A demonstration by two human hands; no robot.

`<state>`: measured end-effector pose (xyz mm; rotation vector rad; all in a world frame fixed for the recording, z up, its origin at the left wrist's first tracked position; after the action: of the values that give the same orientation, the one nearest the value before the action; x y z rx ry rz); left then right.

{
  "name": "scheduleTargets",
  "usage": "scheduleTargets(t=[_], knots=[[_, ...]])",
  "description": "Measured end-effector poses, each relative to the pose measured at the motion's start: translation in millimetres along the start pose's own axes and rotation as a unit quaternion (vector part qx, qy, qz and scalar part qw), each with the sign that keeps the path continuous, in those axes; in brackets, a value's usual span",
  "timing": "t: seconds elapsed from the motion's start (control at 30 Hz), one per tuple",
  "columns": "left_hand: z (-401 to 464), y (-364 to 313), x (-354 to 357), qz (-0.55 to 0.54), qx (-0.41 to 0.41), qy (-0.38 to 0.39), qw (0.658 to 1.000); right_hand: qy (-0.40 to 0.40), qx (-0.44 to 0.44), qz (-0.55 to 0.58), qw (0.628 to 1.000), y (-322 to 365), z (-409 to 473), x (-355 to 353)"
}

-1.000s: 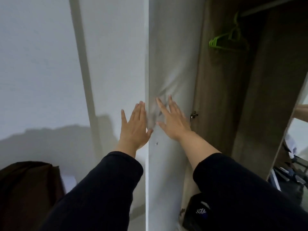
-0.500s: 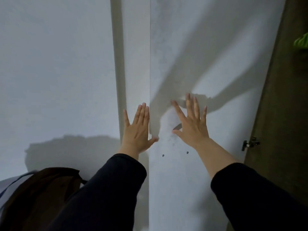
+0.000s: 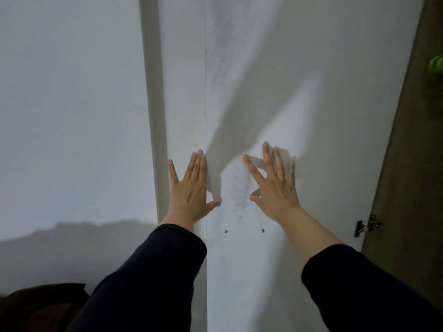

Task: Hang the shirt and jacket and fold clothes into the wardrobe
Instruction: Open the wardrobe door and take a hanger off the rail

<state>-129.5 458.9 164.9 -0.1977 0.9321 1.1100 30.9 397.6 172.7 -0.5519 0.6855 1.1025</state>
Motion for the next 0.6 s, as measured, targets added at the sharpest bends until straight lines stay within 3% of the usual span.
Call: scheduleTargets(t=[0.17,0.33,0.6], knots=[[8,1,7,-0.023,0.005,-0.001,1.000,0.015,-0.005,-0.002,1.000,0,5,5],[13,-9,-26,-0.028,0.012,-0.125,0.992,0.011,0.011,-0.036,0.999,-18,2,0],[68,-92,-68,-0.107,0.124,-0.196,0.967,0.020,0.099,-0.096,0.990,-121,-10,-25]])
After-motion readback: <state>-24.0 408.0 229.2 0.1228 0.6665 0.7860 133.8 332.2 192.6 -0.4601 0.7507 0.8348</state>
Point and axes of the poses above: each hand's wrist, its own z-axis towards the middle knuckle, its own x-axis out of the palm, y = z × x, the point moved 10 cm from there along z, towards the middle knuckle, and after that the axes turned 9 degrees about x, right-handed, at the moved point
